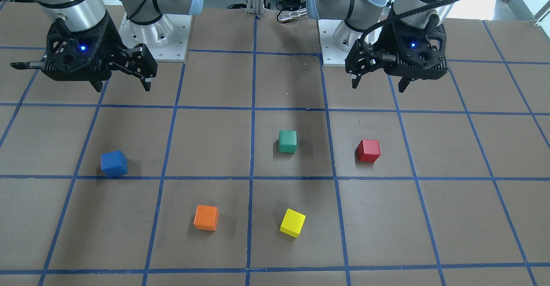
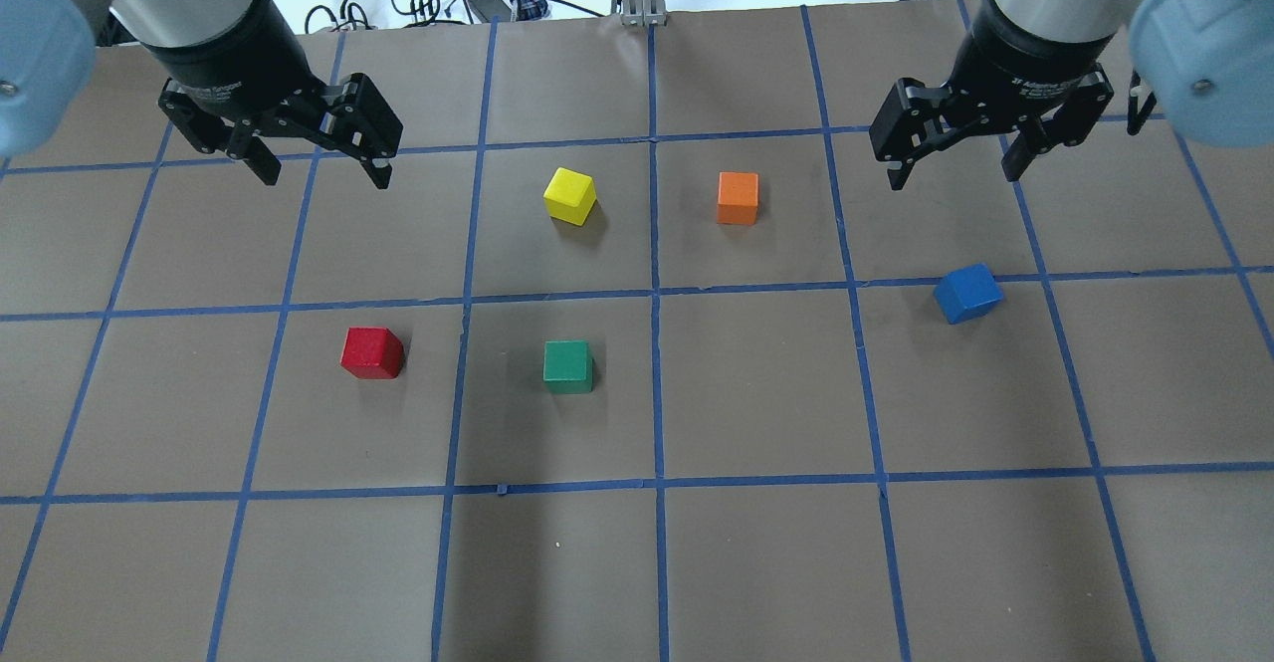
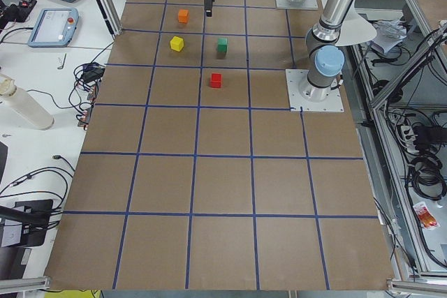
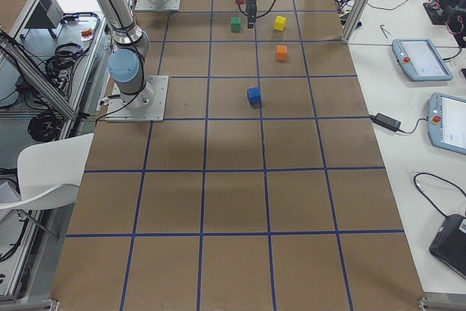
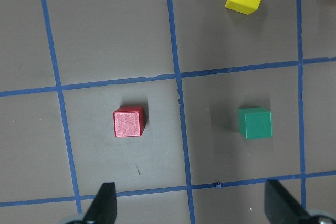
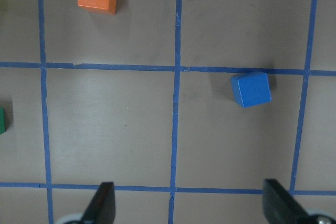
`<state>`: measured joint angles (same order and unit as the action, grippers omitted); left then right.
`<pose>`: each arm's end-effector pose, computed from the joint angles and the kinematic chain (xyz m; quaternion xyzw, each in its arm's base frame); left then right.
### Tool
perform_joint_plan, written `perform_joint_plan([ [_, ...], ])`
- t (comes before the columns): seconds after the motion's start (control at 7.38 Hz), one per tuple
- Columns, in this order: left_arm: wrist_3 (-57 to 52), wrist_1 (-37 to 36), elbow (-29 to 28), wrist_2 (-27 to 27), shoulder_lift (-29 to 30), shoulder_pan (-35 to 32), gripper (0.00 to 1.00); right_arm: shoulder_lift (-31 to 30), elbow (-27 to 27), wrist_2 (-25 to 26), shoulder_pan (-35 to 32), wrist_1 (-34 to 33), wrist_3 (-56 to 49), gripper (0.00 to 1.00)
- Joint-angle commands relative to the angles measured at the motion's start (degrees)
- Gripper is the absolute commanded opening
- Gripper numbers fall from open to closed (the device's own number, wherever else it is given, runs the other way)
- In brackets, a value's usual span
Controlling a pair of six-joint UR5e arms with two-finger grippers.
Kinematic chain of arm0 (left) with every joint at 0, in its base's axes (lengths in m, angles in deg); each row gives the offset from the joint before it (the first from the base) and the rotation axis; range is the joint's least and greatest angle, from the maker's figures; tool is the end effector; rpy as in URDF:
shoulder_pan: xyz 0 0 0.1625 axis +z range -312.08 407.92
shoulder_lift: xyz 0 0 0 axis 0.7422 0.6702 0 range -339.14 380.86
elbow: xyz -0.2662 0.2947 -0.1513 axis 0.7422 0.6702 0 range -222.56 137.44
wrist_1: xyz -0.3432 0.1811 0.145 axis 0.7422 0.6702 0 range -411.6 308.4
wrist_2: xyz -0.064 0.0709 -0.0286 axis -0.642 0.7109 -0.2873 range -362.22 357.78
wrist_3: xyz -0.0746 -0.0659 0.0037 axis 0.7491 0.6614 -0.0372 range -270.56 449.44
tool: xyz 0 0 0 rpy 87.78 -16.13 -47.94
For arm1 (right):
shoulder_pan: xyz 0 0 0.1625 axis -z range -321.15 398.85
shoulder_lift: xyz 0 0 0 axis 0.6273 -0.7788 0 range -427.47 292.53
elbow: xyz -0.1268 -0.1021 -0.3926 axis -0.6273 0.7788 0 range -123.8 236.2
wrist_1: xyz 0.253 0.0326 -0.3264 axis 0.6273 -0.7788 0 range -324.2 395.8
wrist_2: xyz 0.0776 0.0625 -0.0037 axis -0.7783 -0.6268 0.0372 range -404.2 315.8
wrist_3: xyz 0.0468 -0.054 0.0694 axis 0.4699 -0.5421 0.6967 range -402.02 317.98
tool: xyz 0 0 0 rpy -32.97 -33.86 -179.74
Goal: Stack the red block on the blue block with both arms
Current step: 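Move the left gripper down over the red cube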
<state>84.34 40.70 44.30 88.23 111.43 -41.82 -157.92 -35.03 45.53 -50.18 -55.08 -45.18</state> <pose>-0.1303 -0.4968 0.5059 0.0422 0.9991 -0.0021 0.0041 0.1255 -0.4910 0.4827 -0.0192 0.9998 -0.0010 0.0023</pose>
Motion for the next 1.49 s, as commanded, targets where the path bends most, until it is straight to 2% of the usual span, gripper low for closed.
perform_joint_plan([
  [0.0,1.7,0.0,0.2,0.6,-0.2,0.1,1.0,0.1,0.0,0.0,0.0,-0.1,0.0,1.0],
  [0.68,-1.1,0.2,1.8,0.7,0.0,0.1,1.0,0.1,0.0,0.0,0.2,-0.1,-0.5,1.0],
  [0.95,-6.9,-1.1,4.4,0.1,2.1,4.6,1.0,0.1,0.0,0.0,0.3,-0.1,-0.5,1.0],
  [1.22,-11.7,-13.1,10.1,0.2,7.1,7.4,1.0,0.0,0.0,0.5,0.3,0.2,-0.5,1.0],
  [1.36,-14.1,-18.2,14.6,0.3,9.0,7.5,1.0,0.0,0.0,3.4,0.2,0.2,-0.6,1.0],
])
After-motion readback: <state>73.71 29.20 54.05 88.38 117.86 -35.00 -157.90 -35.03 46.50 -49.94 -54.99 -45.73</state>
